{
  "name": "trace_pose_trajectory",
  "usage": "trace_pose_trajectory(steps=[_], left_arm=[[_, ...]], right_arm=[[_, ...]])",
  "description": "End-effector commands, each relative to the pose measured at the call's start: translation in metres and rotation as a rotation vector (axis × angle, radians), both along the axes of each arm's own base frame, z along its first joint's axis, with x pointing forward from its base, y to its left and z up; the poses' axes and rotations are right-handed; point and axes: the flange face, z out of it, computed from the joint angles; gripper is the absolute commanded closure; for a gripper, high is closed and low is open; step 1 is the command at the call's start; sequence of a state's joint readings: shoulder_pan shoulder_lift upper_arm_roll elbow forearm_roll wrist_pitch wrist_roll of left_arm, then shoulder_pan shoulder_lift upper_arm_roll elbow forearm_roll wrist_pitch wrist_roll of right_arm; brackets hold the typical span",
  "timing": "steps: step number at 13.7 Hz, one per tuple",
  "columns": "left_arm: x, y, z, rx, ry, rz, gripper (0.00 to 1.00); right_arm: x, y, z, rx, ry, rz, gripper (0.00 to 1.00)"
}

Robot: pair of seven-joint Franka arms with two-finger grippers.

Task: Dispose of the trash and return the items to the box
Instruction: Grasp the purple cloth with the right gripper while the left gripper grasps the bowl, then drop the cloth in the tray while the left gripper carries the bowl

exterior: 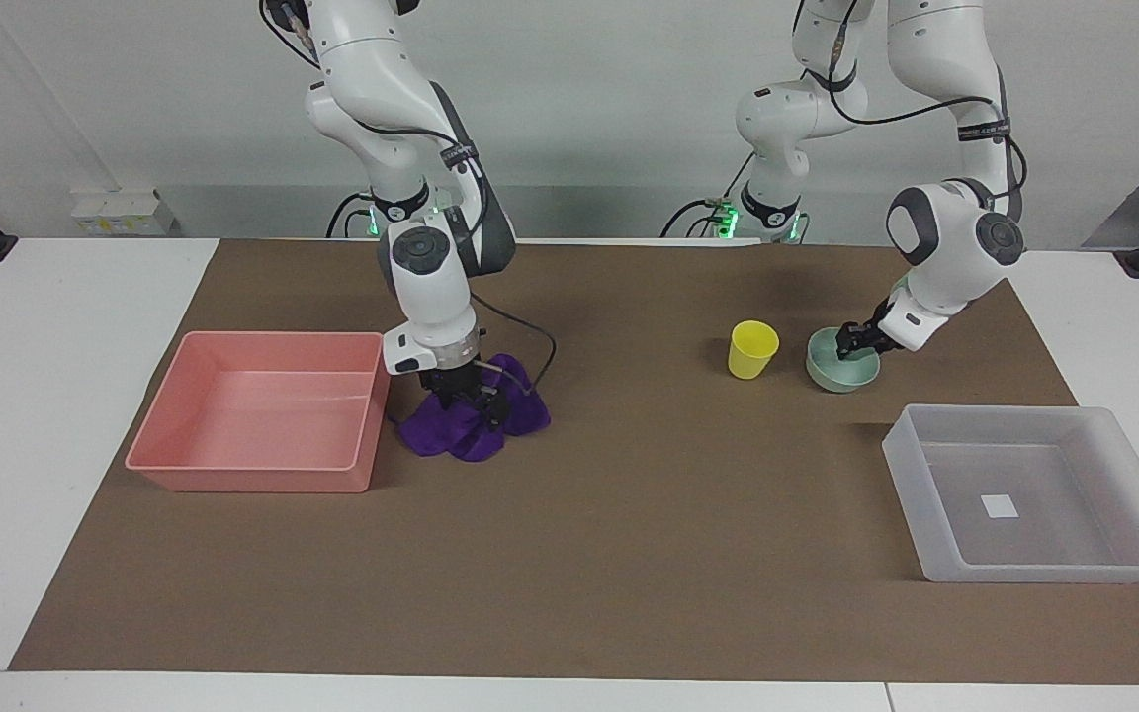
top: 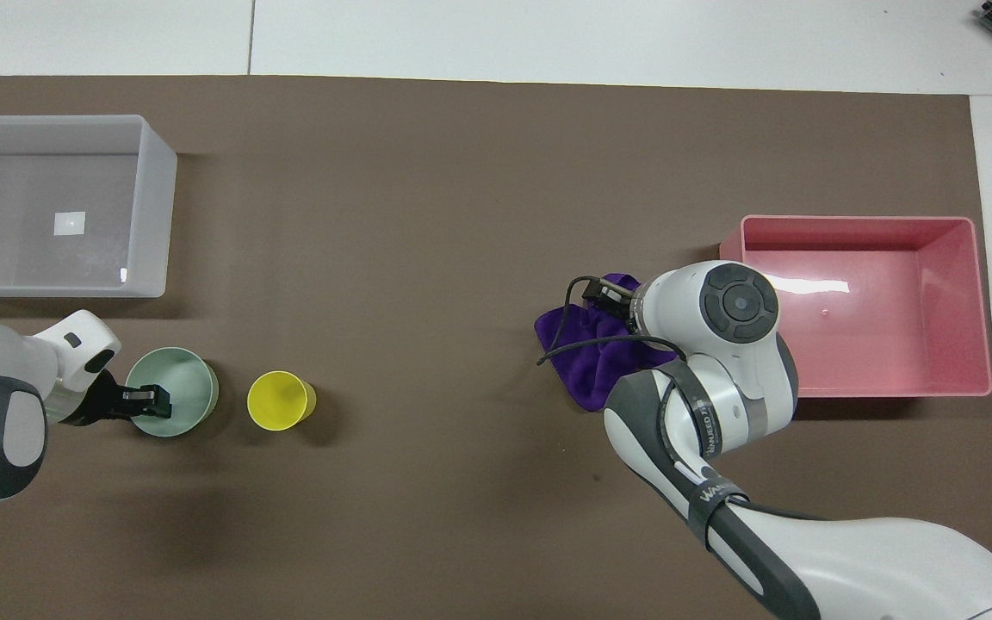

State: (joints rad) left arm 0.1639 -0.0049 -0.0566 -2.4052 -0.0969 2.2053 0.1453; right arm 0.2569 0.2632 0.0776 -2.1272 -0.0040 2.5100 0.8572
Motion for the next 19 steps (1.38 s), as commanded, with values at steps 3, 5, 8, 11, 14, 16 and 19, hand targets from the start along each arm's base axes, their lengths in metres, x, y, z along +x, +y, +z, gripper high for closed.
trace_pose_trajectory(steps=[3,5,8,11,14,16,19], left_arm=[[0.029,0.006,0.046,-0.037,0.059,-0.009,1.0],[0.043,0.007,0.074,-0.049,0.091,-0.016,1.0],[0.083,0.029,0.146,-0.059,0.068,-0.004,1.0],[0.135,0.056,0.189,-0.053,-0.01,0.025,1.0],[0.178,0.085,0.186,-0.03,-0.128,0.057,1.0],[0.201,0.105,0.172,-0.003,-0.258,0.1,1.0],[0.225,0.129,0.127,0.027,-0.355,0.124,1.0]], right_arm=[[-0.016,0.006,0.004,-0.015,-0.009,0.036,0.6],[-0.016,0.007,0.006,-0.015,-0.012,0.045,1.0],[-0.017,0.001,0.033,-0.02,-0.012,0.031,1.0],[-0.023,-0.011,0.084,-0.029,-0.019,0.024,1.0],[-0.02,-0.048,0.142,-0.027,-0.057,-0.033,1.0],[-0.014,-0.076,0.171,-0.036,-0.062,-0.041,1.0],[-0.005,-0.097,0.222,-0.044,-0.062,-0.042,1.0]])
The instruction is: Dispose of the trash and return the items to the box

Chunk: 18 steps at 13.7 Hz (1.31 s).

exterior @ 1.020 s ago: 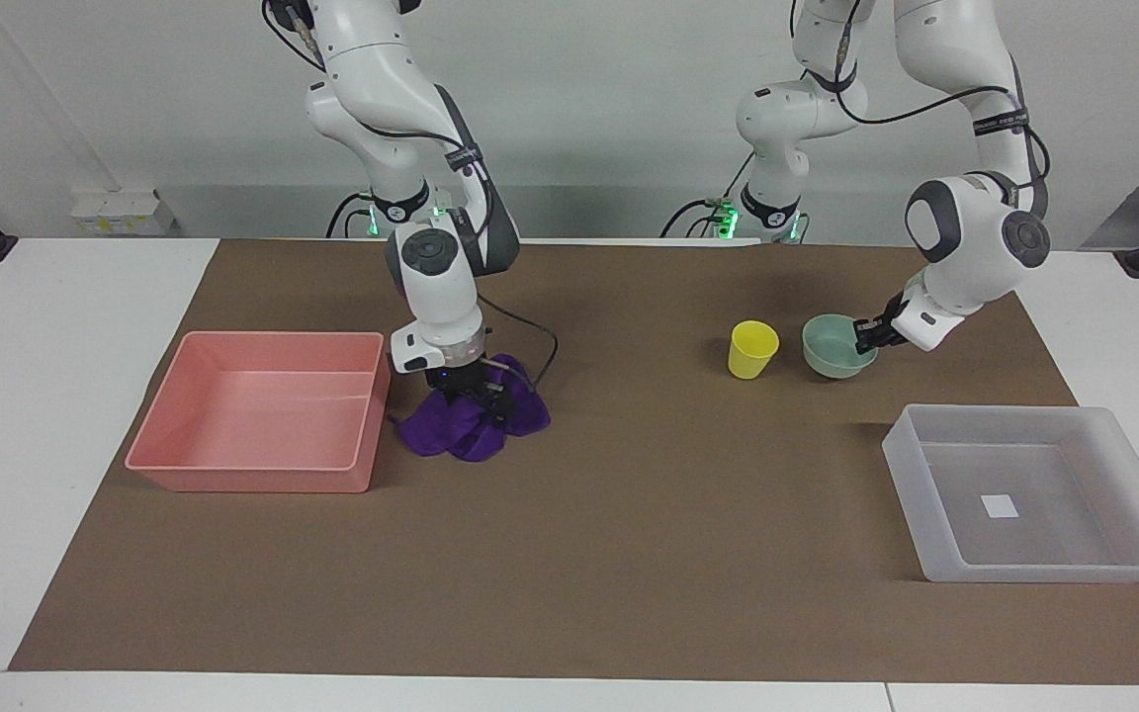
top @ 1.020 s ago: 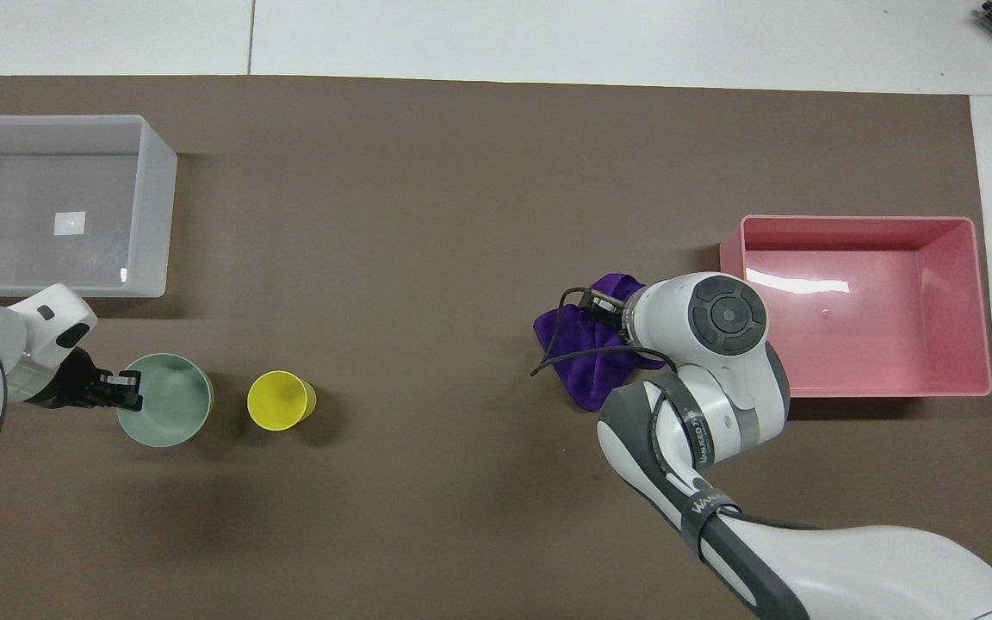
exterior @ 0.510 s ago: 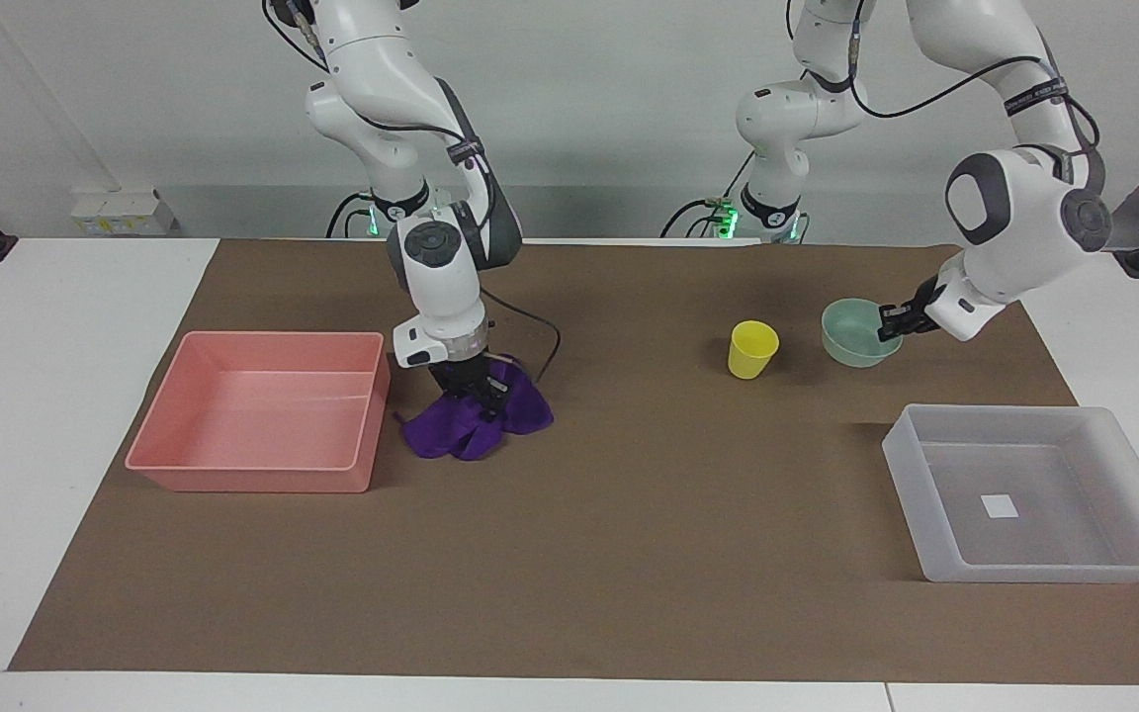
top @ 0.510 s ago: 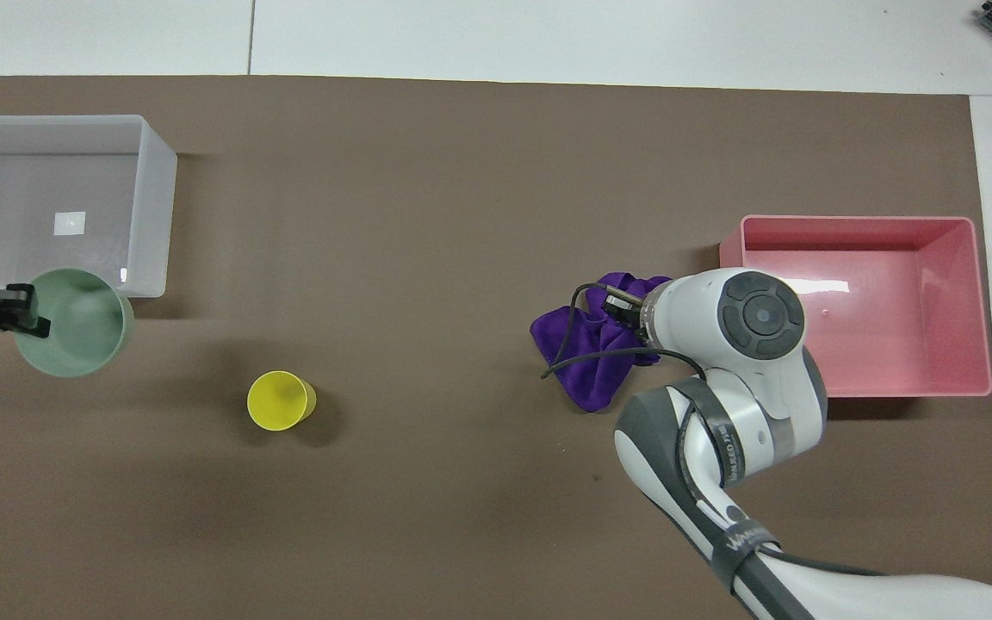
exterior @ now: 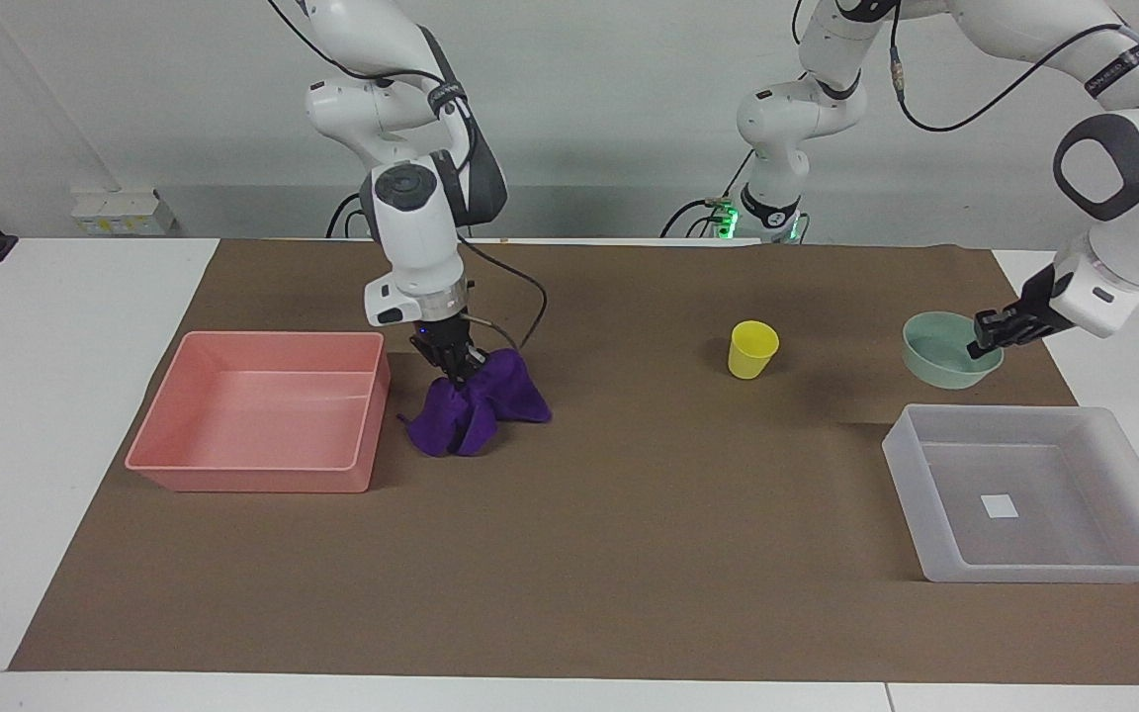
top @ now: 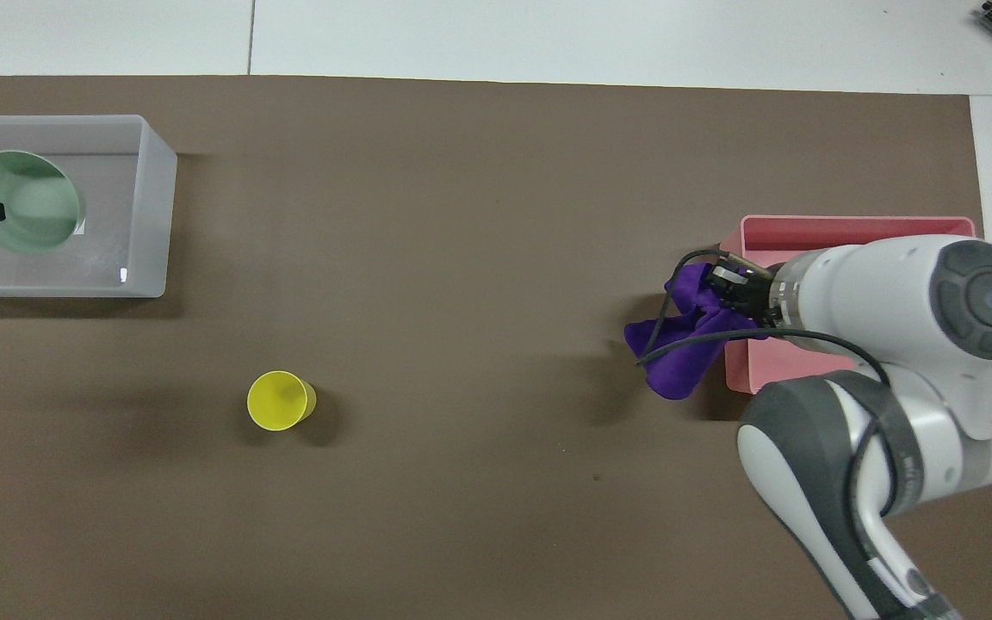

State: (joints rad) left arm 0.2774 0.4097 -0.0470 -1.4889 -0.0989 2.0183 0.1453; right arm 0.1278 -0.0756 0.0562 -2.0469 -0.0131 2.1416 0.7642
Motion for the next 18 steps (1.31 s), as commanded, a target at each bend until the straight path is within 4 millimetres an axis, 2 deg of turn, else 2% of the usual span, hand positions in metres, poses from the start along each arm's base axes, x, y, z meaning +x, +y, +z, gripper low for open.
trace_pose_trajectory(steps=[1,3,4,5,6,7,8,9,11,13,14,16,17,18], left_arm=[[0.018,0.024,-0.04,0.003,-0.028,0.015,1.0],[0.02,0.025,-0.071,-0.003,0.016,0.009,1.0],[0.019,0.024,-0.086,-0.009,0.042,0.006,1.0],[0.019,0.023,-0.088,-0.012,0.048,0.006,1.0],[0.019,0.022,-0.088,-0.013,0.048,0.006,0.95],[0.02,0.022,-0.088,-0.01,0.047,0.002,0.62],[0.019,0.021,-0.088,-0.011,0.049,-0.01,0.1],[0.02,0.018,-0.084,-0.011,0.039,-0.029,0.0],[0.022,0.015,-0.069,-0.009,0.015,-0.027,0.0],[0.021,0.003,-0.035,-0.007,-0.02,-0.032,0.0],[0.019,-0.014,-0.016,-0.006,-0.028,-0.048,0.0],[0.009,-0.045,0.016,0.0,0.01,-0.06,0.0],[-0.004,-0.053,0.037,-0.012,0.051,-0.073,0.0],[-0.015,-0.061,0.047,-0.021,0.097,-0.088,0.0]], right_arm=[[0.009,-0.013,0.046,-0.016,0.013,0.001,1.0],[0.008,-0.049,0.064,-0.029,0.024,0.008,1.0],[0.009,-0.071,0.066,-0.037,0.02,0.018,1.0],[0.009,-0.087,0.063,-0.042,0.019,0.022,1.0],[0.009,-0.104,0.062,-0.046,0.02,0.017,1.0],[0.008,-0.123,0.06,-0.047,0.023,0.009,1.0],[0.007,-0.134,0.054,-0.049,0.034,0.012,1.0],[0.005,-0.148,0.049,-0.051,0.044,0.006,1.0],[0.0,-0.168,0.037,-0.038,0.068,-0.008,1.0],[0.002,-0.174,0.033,-0.039,0.036,-0.023,1.0],[0.002,-0.173,0.033,-0.04,0.034,-0.018,0.82],[0.003,-0.171,0.033,-0.041,0.038,-0.013,0.21],[0.003,-0.169,0.035,-0.044,0.036,-0.009,0.0],[0.004,-0.167,0.039,-0.059,0.035,0.002,0.0]])
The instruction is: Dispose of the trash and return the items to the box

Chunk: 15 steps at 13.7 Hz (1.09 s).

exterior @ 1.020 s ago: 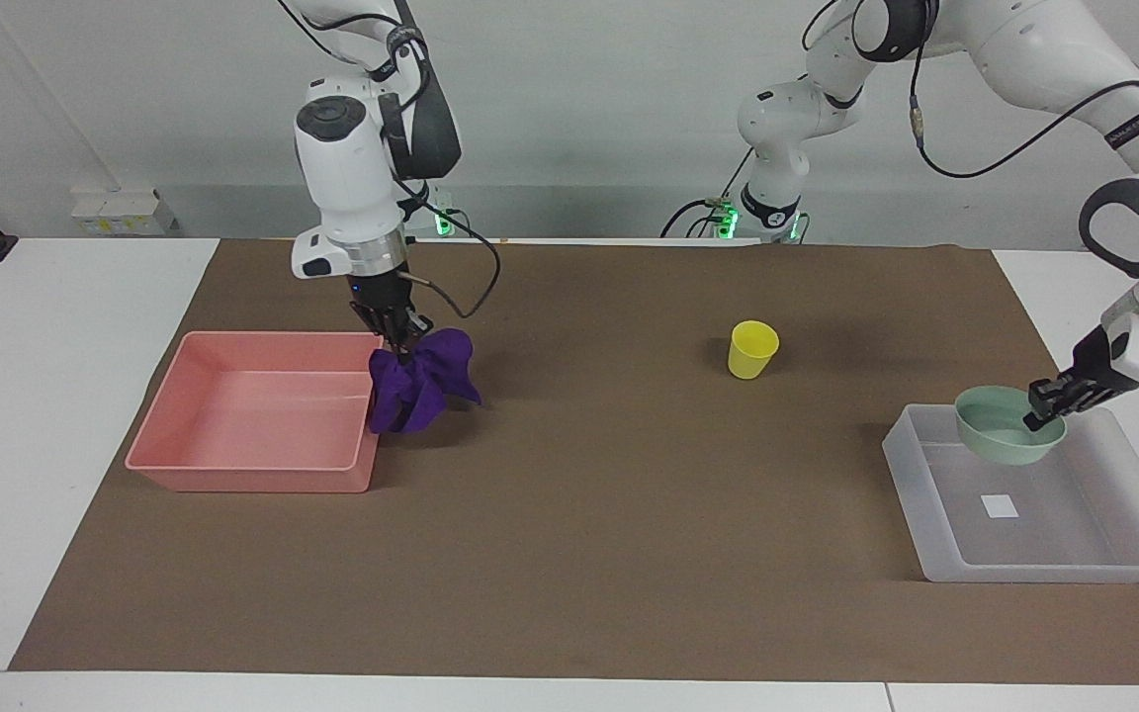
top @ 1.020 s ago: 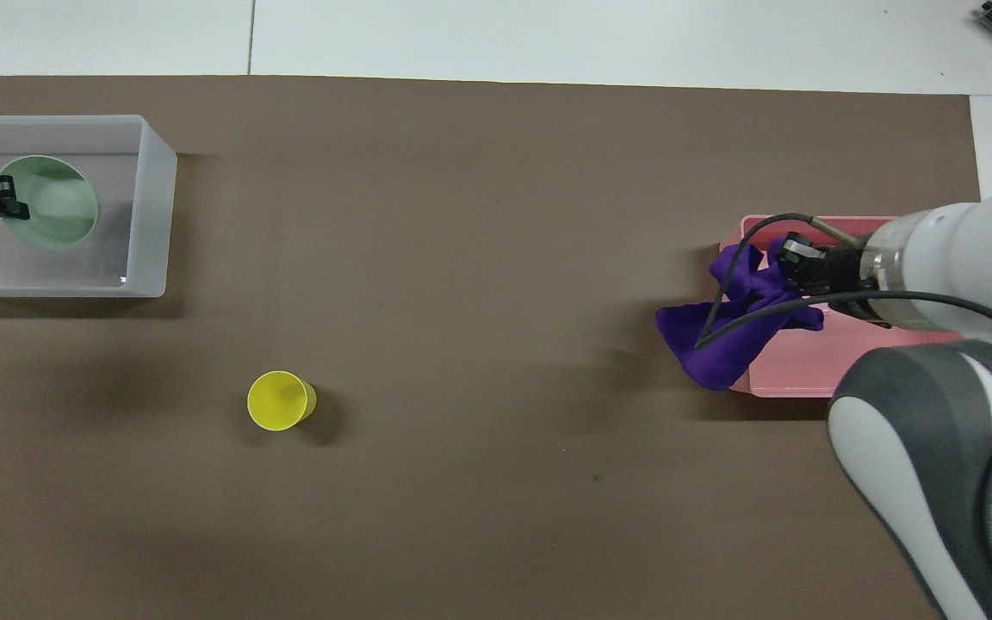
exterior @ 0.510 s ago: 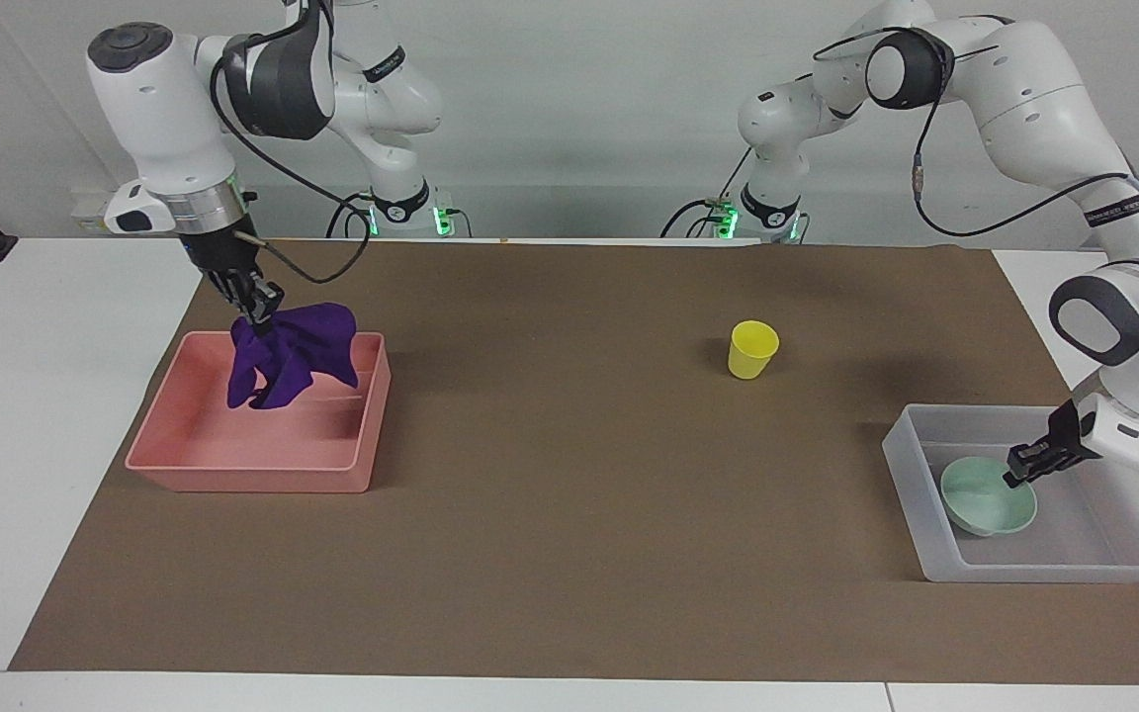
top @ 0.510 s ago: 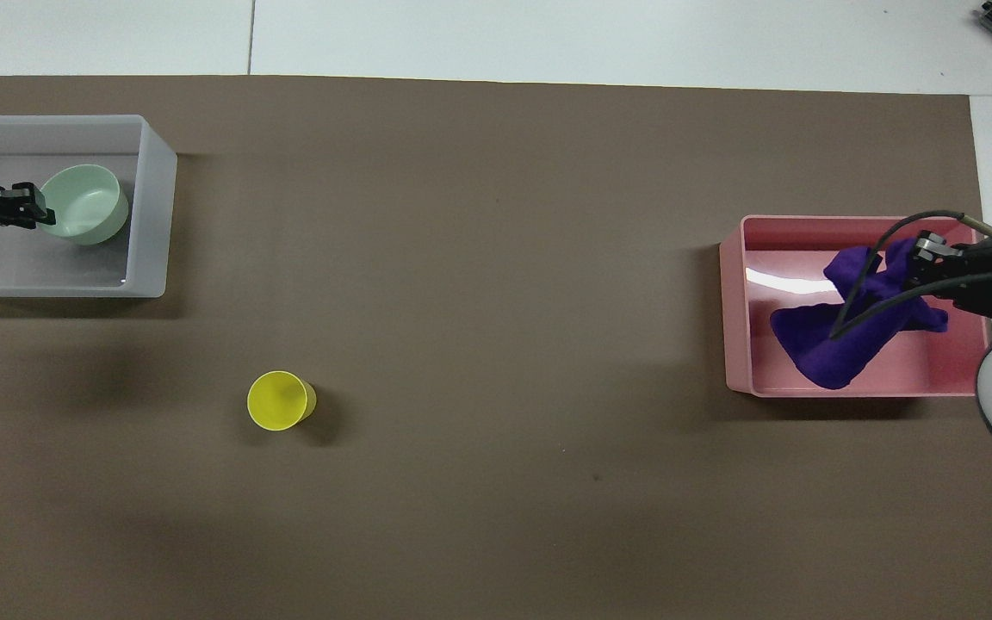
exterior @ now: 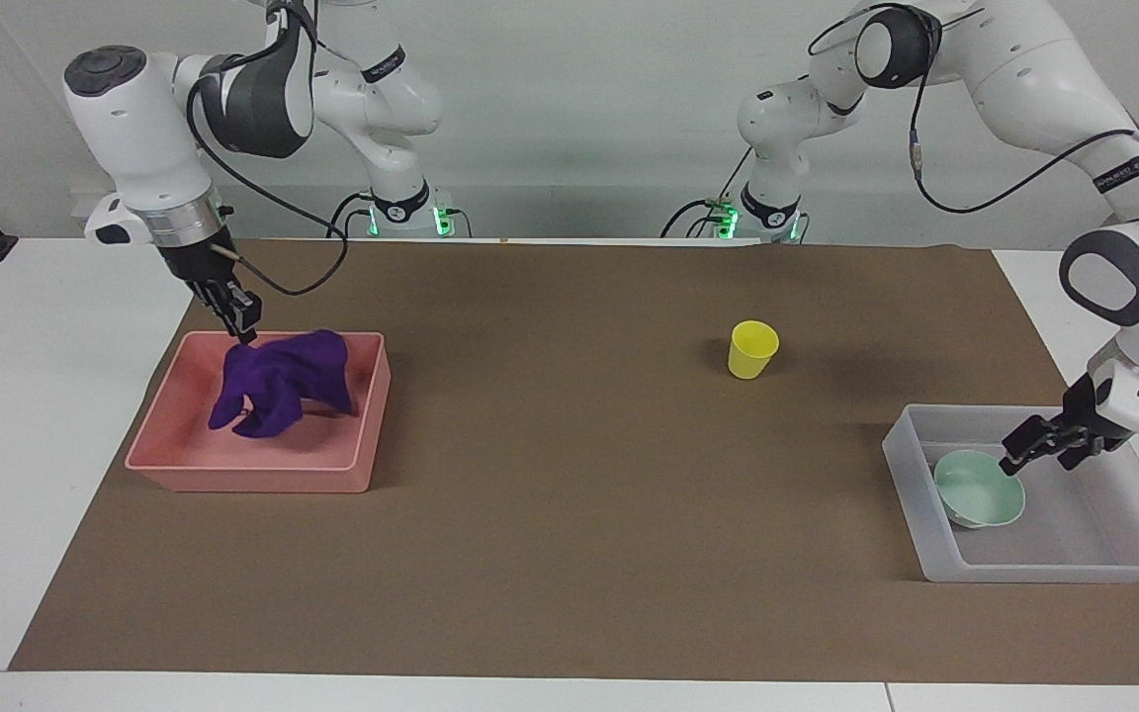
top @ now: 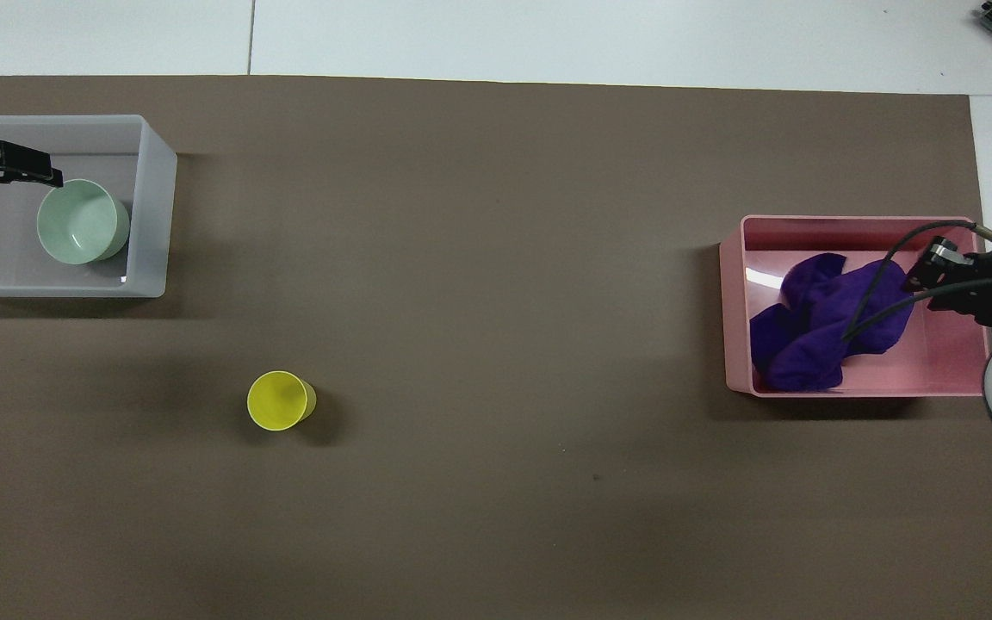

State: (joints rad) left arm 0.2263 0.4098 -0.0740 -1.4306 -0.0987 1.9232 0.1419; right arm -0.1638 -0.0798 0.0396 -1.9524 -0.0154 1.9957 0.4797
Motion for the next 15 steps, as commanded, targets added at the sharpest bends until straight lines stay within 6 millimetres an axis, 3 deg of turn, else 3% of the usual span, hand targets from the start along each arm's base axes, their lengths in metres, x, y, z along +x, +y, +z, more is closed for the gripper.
trace_pose_trajectory(steps=[1,4,7,8,11,12,14,15], left_arm=[[-0.031,-0.023,0.035,-0.002,0.1,-0.022,0.0],[-0.051,-0.082,0.045,-0.006,0.216,-0.011,0.0],[-0.087,-0.166,0.035,0.02,0.309,-0.053,0.0],[-0.099,-0.183,0.024,0.027,0.333,-0.08,0.0],[-0.156,-0.216,-0.018,0.048,0.322,-0.139,0.0],[-0.172,-0.22,-0.043,0.055,0.345,-0.15,0.0],[-0.192,-0.236,-0.075,0.066,0.343,-0.181,0.0],[-0.199,-0.233,-0.083,0.066,0.33,-0.182,0.0]], right_arm=[[0.0,0.005,0.012,-0.016,-0.008,0.044,0.0],[0.002,0.009,0.033,-0.026,0.003,0.131,0.0],[0.0,0.014,0.07,-0.03,0.044,0.232,0.0],[-0.002,0.021,0.081,-0.034,0.067,0.27,0.0],[-0.008,0.06,0.105,-0.078,0.128,0.355,0.0],[-0.01,0.067,0.107,-0.083,0.143,0.372,0.0],[-0.015,0.069,0.108,-0.066,0.15,0.403,0.0],[-0.016,0.07,0.106,-0.063,0.155,0.415,0.0]])
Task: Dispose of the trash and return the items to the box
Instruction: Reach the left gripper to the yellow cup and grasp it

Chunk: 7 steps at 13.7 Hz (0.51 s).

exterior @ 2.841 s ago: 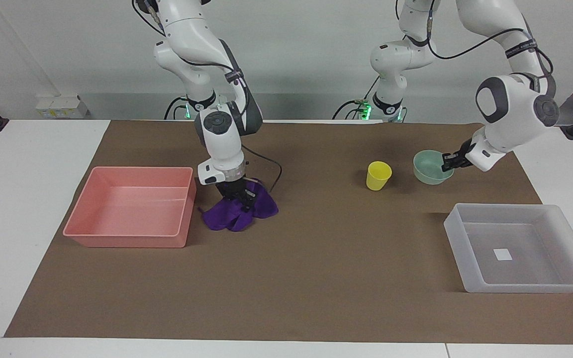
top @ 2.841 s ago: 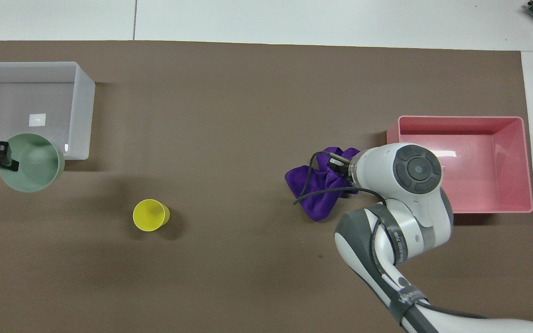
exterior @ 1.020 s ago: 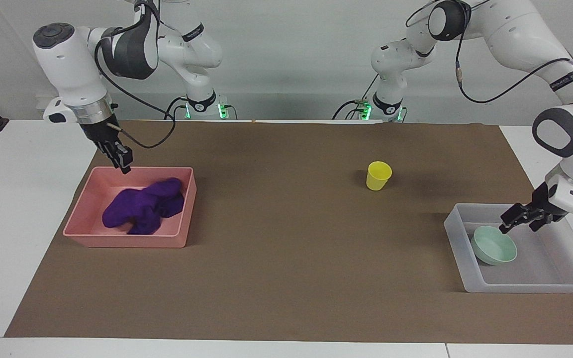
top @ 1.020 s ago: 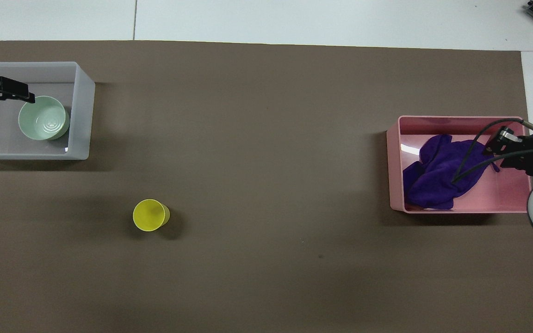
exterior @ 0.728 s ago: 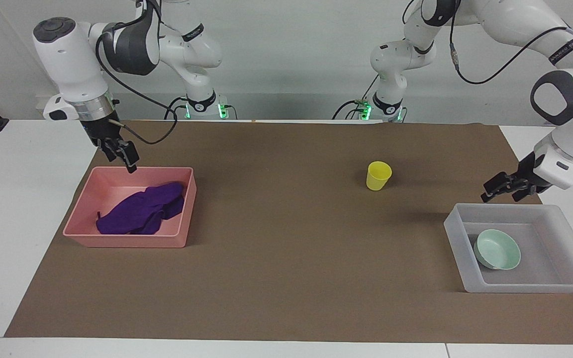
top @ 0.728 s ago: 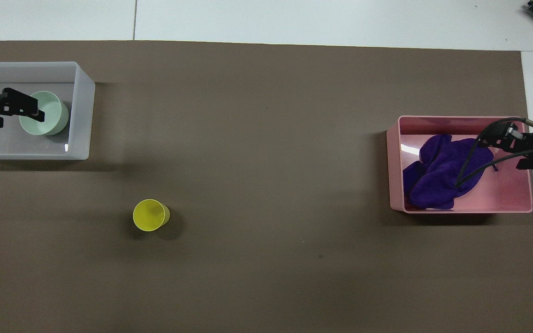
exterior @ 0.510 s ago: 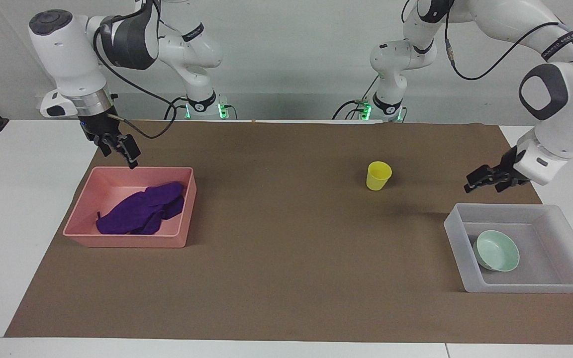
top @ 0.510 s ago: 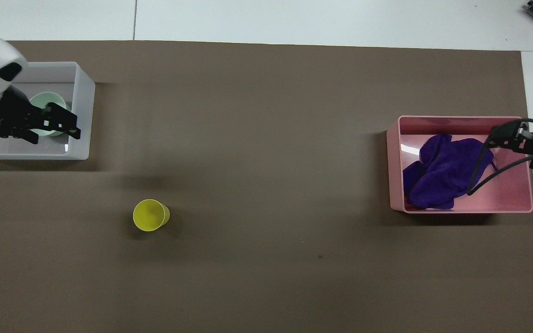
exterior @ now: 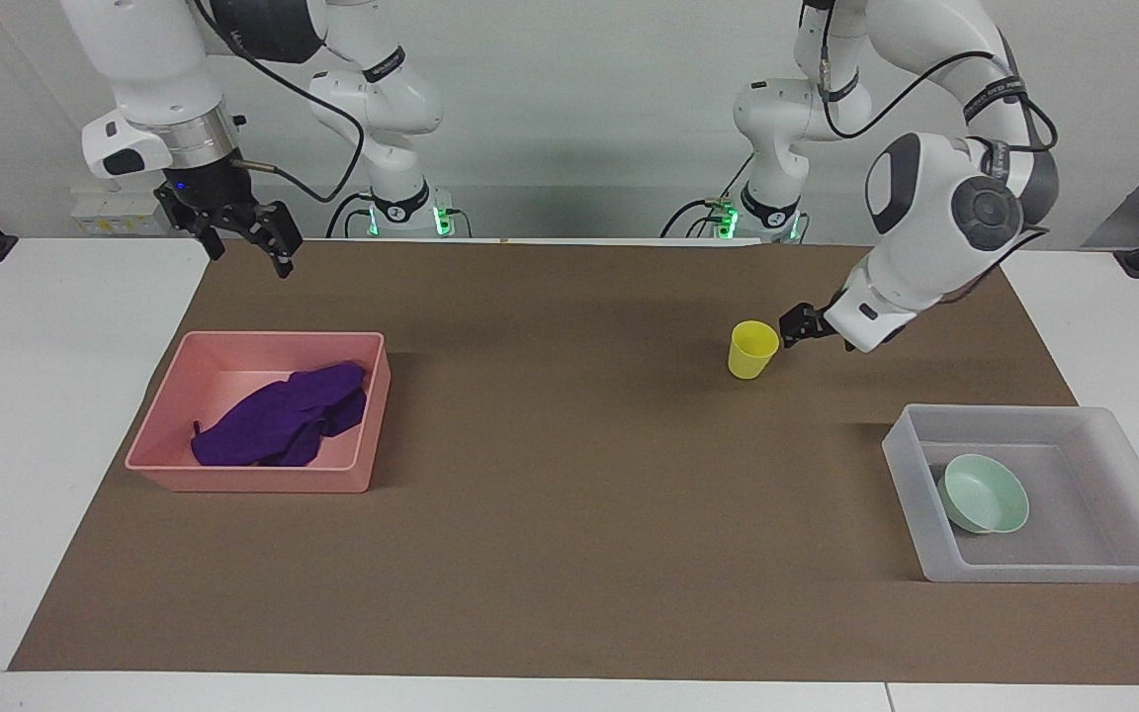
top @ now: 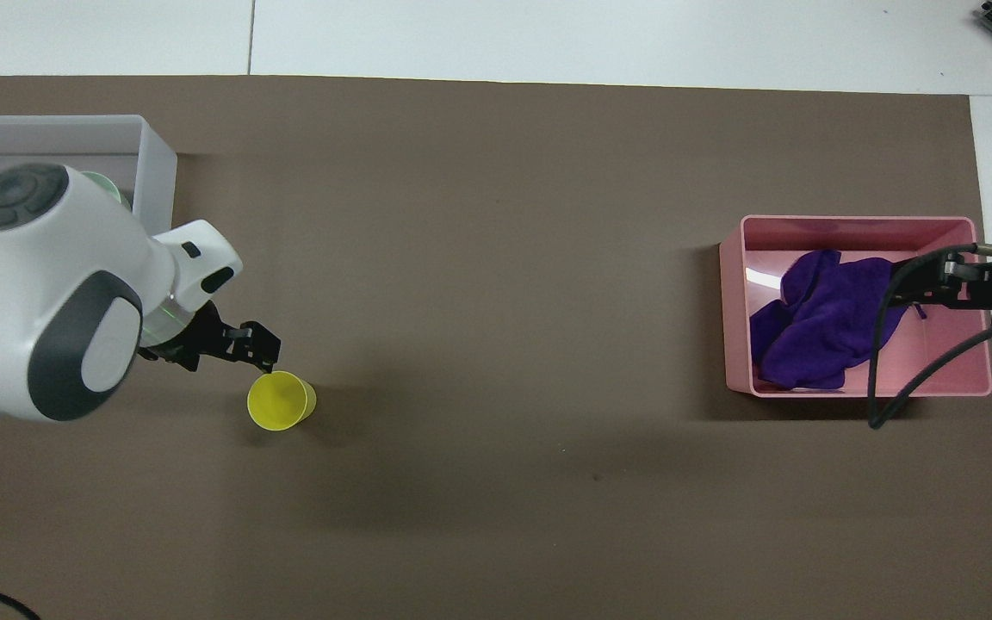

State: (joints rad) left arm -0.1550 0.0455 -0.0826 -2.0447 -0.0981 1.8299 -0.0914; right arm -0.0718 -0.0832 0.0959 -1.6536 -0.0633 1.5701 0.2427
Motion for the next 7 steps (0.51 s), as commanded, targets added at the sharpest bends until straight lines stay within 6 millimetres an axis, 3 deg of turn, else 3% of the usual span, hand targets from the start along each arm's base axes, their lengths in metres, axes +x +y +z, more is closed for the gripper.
trace_pose_trajectory(steps=[1,2,3,5,6,7], left_arm=[[-0.034,0.006,-0.024,0.005,-0.039,-0.008,0.0],[-0.032,0.005,-0.031,0.004,-0.052,-0.004,0.0],[-0.031,0.005,-0.036,0.003,-0.063,-0.001,0.13],[-0.031,0.0,-0.053,0.005,-0.049,-0.006,0.72],[-0.031,0.001,-0.055,0.007,-0.046,0.0,0.91],[-0.03,0.008,-0.057,-0.009,-0.03,0.039,0.99]], right_arm=[[0.0,-0.007,-0.001,-0.001,0.022,0.042,0.0],[-0.001,-0.006,-0.002,-0.001,0.026,0.043,0.0],[-0.001,-0.006,-0.002,0.001,0.027,0.045,0.0],[0.002,-0.005,-0.003,0.031,0.019,0.043,0.0],[0.004,-0.006,-0.002,0.044,0.017,0.049,0.0],[0.005,-0.006,-0.001,0.038,0.017,0.064,0.0]])
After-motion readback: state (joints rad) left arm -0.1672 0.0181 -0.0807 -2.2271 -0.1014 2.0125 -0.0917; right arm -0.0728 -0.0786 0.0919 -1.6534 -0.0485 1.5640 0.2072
